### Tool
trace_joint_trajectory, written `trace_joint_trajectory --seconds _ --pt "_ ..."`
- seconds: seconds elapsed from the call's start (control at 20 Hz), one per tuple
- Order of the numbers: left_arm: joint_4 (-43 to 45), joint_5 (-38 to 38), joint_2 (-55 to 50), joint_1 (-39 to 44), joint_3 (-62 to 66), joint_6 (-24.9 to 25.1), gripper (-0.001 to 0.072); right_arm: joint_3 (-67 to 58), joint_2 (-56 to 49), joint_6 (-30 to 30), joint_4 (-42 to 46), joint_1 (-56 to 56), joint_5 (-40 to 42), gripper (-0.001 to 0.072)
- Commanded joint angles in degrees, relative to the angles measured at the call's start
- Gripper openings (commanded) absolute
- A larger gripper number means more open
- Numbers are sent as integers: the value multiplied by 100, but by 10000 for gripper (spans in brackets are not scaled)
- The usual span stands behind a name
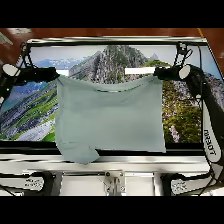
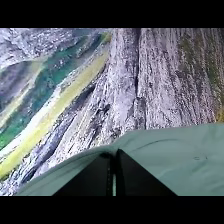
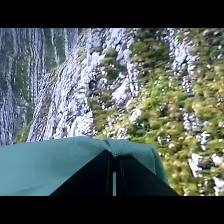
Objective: Fold the shirts.
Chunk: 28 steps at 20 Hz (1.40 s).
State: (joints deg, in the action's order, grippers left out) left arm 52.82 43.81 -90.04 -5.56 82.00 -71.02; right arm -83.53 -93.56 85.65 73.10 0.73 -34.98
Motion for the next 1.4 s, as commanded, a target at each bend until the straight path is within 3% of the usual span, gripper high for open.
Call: trace_joint_trajectory --seconds 0.0,0.25,0.35,0.65,0.8,1.05,1.1,1.15,1.2,1.35 --pt "-186 -496 -531 0 -2 142 39 9 -483 35 -83 81 400 72" --pt "326 -74 -728 -20 22 280 40 9 -645 153 -61 -114 -273 72" --pt "713 673 -704 -122 221 485 40 9 -466 361 -68 -323 -734 72" --pt "1475 3108 -798 -315 603 476 38 22 -258 417 160 -592 -3445 72" --pt "1519 3611 -962 -245 603 87 38 22 -476 501 -28 -575 -3773 72" --pt "1517 3840 -990 -120 608 -420 51 20 -514 654 -125 -575 -3926 93" --pt "1521 4015 -981 -131 612 -431 197 20 -487 649 -210 -579 -4000 244" --pt "1523 4258 -951 -157 619 -428 449 13 -422 557 -238 -605 -4109 537" --pt "1526 4557 -883 -212 621 -424 544 13 -293 264 -306 -640 -4358 624" --pt "1513 5097 -433 -629 588 -426 524 15 269 -376 280 -861 -5445 623"
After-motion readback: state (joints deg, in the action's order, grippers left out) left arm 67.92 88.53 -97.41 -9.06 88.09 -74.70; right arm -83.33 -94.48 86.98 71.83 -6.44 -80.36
